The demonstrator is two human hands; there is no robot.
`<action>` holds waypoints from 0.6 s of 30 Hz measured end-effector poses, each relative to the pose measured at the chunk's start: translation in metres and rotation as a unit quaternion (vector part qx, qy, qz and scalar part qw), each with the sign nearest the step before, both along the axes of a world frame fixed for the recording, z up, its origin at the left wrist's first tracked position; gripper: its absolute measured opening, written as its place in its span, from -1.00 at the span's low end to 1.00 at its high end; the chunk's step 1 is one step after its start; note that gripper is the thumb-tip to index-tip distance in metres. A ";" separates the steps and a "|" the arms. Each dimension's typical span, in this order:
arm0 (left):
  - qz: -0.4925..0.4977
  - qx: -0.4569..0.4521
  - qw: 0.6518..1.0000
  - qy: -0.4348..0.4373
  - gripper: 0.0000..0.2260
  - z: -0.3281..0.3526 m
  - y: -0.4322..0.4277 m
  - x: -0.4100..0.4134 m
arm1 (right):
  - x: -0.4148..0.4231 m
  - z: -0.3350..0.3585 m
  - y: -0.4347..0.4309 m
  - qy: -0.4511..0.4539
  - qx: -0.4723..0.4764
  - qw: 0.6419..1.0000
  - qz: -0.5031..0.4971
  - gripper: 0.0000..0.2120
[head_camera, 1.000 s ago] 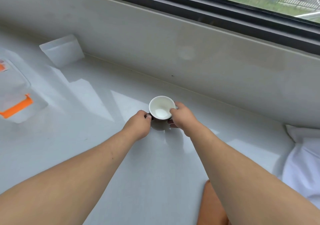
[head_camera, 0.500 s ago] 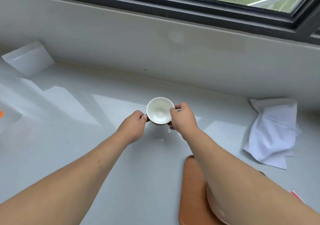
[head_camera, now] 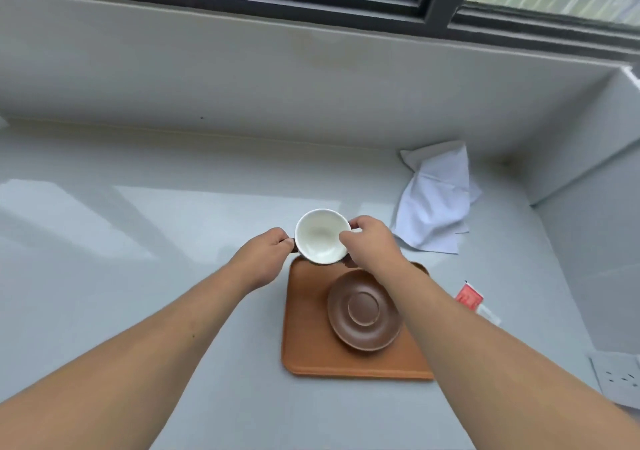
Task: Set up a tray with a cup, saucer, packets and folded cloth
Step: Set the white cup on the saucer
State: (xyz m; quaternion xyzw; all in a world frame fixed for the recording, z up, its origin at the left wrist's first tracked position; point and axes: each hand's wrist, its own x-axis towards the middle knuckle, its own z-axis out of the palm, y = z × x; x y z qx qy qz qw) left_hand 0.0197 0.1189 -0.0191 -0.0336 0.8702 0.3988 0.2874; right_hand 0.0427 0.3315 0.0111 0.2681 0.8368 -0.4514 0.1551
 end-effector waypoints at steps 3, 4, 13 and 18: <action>-0.016 0.011 1.000 -0.006 -0.79 0.001 0.020 0.020 | 0.021 0.000 0.021 0.005 0.017 1.000 -0.001 -0.87; -0.018 0.013 1.000 -0.007 -0.79 0.001 0.025 0.026 | 0.028 -0.001 0.026 0.006 0.029 1.000 0.001 -0.89; -0.050 0.012 0.999 -0.010 -0.81 -0.002 0.059 0.059 | 0.072 -0.023 0.062 0.003 0.018 0.999 -0.027 -0.81; -0.061 -0.008 0.998 -0.016 -0.73 -0.008 0.063 0.070 | 0.084 -0.026 0.064 0.009 -0.019 0.999 -0.037 -0.77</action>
